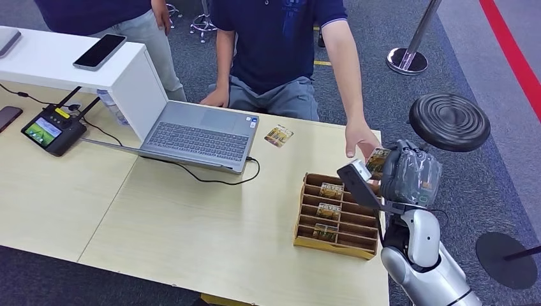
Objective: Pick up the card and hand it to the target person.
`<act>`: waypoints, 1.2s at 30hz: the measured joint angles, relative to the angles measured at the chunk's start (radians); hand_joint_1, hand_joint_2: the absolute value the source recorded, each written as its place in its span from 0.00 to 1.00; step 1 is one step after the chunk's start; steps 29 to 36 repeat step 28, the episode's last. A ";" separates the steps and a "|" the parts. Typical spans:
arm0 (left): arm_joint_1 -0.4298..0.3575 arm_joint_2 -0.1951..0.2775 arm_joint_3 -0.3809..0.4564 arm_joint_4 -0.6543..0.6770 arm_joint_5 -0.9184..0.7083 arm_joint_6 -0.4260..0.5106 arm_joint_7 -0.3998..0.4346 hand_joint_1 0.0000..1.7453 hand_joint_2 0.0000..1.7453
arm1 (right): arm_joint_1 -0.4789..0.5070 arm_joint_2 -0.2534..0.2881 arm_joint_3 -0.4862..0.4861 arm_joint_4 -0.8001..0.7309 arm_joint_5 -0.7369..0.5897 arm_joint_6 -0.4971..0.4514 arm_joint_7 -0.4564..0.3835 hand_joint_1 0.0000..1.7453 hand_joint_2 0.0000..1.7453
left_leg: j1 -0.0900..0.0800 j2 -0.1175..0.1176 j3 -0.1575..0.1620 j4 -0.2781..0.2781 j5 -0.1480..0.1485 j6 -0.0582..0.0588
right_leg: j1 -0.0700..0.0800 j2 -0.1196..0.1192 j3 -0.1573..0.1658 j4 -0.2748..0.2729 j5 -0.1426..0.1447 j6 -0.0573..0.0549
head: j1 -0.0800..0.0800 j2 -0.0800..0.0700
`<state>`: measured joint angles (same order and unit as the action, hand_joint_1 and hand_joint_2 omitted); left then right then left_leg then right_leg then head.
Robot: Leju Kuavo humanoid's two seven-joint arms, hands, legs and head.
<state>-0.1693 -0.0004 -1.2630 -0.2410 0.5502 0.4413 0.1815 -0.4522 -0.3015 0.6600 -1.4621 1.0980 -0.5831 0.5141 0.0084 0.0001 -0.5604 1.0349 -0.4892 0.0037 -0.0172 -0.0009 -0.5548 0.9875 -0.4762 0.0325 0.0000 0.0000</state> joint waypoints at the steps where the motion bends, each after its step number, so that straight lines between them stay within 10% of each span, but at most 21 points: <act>1: 0.000 0.000 0.000 0.000 0.000 0.000 -0.001 0.00 1.00 | 0.000 0.005 0.006 0.011 -0.005 -0.003 -0.005 1.00 1.00 | 0.000 0.000 0.000 0.000 0.000 0.000 | 0.000 0.000 0.000 0.000 0.000 0.000 | 0.000 0.000; 15: 0.006 0.004 0.000 0.000 0.000 -0.010 0.022 0.00 1.00 | 0.007 0.023 0.025 0.049 -0.015 -0.017 -0.021 1.00 1.00 | 0.000 0.000 0.000 -0.001 0.000 0.000 | 0.000 0.000 0.000 -0.001 0.001 0.000 | 0.000 0.000; 16: 0.006 0.003 0.004 -0.002 0.003 -0.008 0.019 0.00 1.00 | 0.009 0.020 0.023 0.048 -0.015 -0.018 -0.019 0.83 1.00 | 0.000 0.000 0.000 -0.001 0.001 0.000 | 0.000 0.000 0.001 -0.001 0.001 -0.001 | 0.000 0.000; 19: 0.008 0.001 0.010 -0.003 0.008 -0.011 0.014 0.00 0.25 | 0.017 0.009 0.012 0.042 -0.017 -0.017 -0.011 0.08 1.00 | 0.000 -0.001 0.000 0.000 0.000 0.000 | 0.000 -0.001 0.000 -0.001 0.000 0.000 | 0.000 0.000; 20: 0.008 0.001 0.009 -0.002 0.008 -0.013 0.017 0.00 0.00 | 0.021 0.005 0.007 0.041 -0.019 -0.016 -0.007 0.00 1.00 | 0.000 -0.001 0.000 0.000 0.000 0.000 | 0.000 -0.001 0.000 0.000 0.000 0.000 | 0.000 0.000; 36: 0.017 0.003 0.013 0.000 0.013 -0.018 0.020 0.00 0.00 | 0.066 -0.028 -0.043 0.032 -0.059 -0.033 0.021 0.00 1.00 | 0.000 -0.004 -0.001 0.000 0.001 0.000 | 0.000 -0.004 0.000 -0.001 0.000 0.000 | 0.000 0.000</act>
